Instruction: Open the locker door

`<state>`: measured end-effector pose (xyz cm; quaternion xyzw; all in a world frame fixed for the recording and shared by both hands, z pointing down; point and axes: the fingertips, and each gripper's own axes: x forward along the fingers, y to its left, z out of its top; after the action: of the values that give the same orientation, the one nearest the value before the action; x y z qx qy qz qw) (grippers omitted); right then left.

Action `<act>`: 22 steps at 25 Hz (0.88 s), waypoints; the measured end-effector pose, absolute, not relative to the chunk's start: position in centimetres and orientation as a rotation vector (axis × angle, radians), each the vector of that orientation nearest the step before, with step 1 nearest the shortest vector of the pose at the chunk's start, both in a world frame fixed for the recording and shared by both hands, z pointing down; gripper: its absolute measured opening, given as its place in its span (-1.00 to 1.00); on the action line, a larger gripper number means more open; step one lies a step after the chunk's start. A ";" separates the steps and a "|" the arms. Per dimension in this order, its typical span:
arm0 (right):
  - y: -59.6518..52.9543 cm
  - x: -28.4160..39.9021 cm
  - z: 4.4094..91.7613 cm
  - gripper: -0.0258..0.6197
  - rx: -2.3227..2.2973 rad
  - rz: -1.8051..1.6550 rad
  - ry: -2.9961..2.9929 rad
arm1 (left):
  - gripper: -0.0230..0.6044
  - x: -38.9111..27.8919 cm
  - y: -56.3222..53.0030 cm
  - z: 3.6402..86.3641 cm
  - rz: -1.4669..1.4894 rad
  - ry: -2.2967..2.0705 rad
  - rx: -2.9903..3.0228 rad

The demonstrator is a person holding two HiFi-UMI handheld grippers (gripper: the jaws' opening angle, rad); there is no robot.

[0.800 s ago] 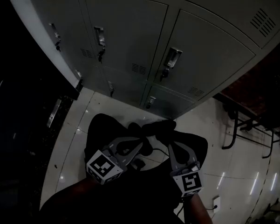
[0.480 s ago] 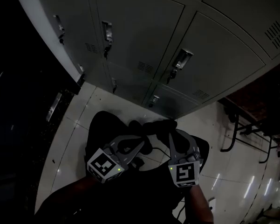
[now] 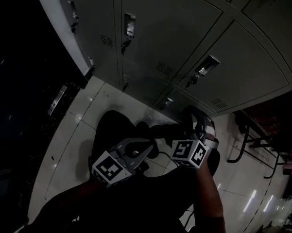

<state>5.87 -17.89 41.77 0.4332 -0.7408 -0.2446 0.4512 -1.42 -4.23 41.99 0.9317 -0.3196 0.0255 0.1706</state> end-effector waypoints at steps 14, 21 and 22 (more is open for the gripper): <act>-26.1 7.1 44.1 -0.51 1.413 -0.150 -1.964 | -0.89 -2.7 -4.6 42.2 0.043 -0.930 2.620; -28.1 6.4 43.9 -0.51 1.562 0.054 -2.100 | -0.89 -3.2 -4.9 42.6 0.042 -0.946 2.600; -28.2 6.3 43.9 -0.52 1.577 0.070 -2.111 | -0.89 -3.3 -5.0 42.6 0.042 -0.947 2.598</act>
<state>6.33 -28.24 43.90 0.5791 -0.7754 0.0259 0.2503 -3.28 -4.95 42.62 0.9229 -0.3364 0.0148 0.1867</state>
